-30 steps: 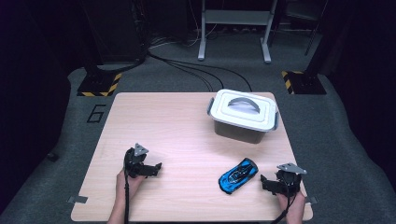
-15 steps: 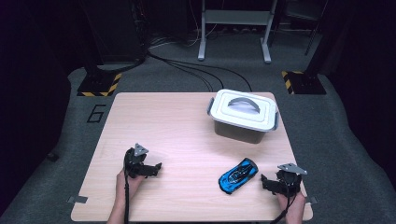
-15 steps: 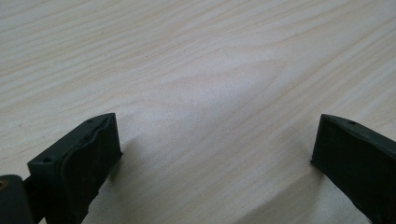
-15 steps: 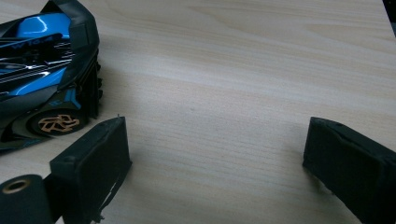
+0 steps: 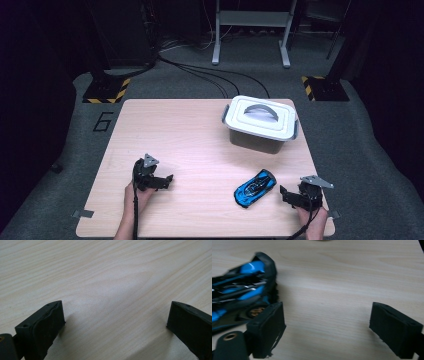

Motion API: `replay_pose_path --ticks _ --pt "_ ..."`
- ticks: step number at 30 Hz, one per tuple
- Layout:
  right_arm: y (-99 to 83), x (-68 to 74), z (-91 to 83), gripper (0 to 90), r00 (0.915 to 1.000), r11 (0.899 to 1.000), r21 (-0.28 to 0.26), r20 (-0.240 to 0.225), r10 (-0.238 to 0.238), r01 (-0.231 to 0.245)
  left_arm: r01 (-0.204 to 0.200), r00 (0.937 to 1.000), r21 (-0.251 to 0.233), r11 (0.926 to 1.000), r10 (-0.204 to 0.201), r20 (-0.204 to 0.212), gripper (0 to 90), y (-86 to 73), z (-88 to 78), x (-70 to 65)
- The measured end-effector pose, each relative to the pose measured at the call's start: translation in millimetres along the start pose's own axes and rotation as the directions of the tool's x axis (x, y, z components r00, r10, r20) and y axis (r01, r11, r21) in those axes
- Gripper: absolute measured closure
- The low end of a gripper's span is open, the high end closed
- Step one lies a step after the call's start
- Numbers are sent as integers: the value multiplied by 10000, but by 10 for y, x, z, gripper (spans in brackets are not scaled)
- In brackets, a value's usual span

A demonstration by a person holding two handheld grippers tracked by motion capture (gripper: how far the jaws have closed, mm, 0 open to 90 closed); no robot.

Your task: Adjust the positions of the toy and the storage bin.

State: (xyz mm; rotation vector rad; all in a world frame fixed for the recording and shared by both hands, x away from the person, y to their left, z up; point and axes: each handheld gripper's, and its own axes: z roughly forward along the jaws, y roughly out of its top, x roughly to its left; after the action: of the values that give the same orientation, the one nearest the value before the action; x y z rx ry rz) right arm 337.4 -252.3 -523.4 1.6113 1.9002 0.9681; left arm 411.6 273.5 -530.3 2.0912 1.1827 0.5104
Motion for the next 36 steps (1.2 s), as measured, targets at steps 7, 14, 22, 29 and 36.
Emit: replay_pose_path --ticks 7,14,22,29,36 --pt "208 218 -90 358 9961 9984 -289 -727 -506 486 -178 9998 194 9997 177 42 11 4 -13 11" --pt "412 360 26 608 9860 9908 240 -1052 -1297 1329 -122 9999 123 9999 121 19 11 0 -8 7" --pt "414 348 124 739 9818 9916 693 -1632 -966 1091 -136 9999 207 9997 135 61 11 2 -14 7" --pt "427 330 163 785 9721 9929 834 -2256 -635 842 59 10000 -24 10000 -59 19 11 -1 2 -7" --pt "497 391 143 790 9686 9865 724 -2127 -1283 1466 39 10000 -58 10000 -39 6 11 -4 5 -9"
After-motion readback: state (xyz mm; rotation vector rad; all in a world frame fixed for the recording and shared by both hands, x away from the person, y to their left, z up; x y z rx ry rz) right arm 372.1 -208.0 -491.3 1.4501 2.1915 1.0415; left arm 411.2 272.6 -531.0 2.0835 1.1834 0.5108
